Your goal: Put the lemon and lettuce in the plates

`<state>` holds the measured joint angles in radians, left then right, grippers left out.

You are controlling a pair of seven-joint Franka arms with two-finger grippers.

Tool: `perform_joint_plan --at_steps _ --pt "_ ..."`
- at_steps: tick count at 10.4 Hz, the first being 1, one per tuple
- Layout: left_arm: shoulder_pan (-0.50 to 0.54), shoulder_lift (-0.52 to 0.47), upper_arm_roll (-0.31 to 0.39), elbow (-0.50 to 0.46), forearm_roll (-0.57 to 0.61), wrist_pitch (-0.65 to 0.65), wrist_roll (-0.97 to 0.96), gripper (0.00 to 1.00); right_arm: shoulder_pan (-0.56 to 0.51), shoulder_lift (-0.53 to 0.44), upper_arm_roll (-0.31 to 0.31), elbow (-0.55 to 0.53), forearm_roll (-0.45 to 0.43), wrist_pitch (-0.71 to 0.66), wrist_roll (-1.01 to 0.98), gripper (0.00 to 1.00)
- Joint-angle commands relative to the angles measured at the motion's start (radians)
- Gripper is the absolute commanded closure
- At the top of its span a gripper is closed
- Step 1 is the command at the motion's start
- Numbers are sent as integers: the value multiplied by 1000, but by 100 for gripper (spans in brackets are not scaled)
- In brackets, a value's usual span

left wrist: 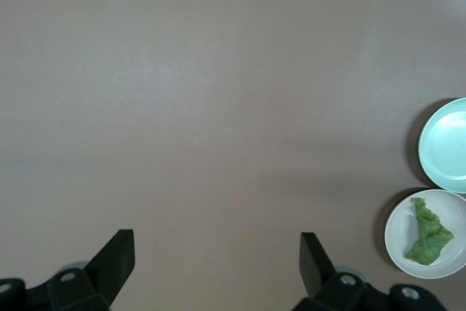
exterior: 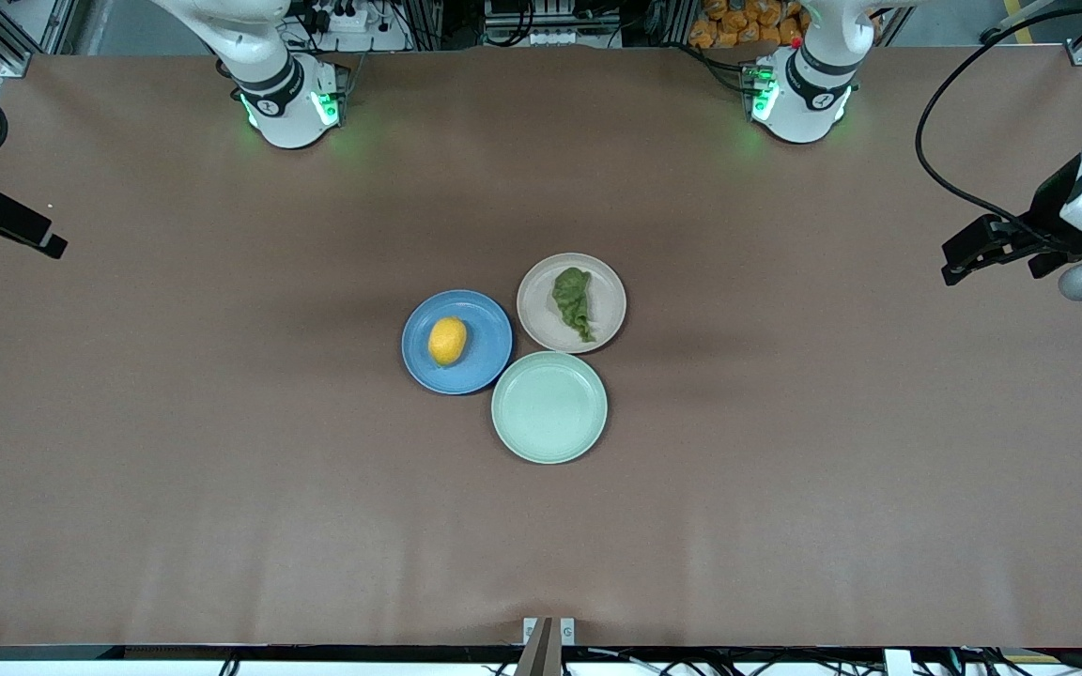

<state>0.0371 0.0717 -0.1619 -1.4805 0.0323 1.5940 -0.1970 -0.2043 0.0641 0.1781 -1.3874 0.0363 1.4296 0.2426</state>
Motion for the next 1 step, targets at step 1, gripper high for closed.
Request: perform_joint_plan --at_steps 1 --pt "3 -20 2 -14 -26 -14 25 0 170 0 -179 -4 17 8 -6 0"
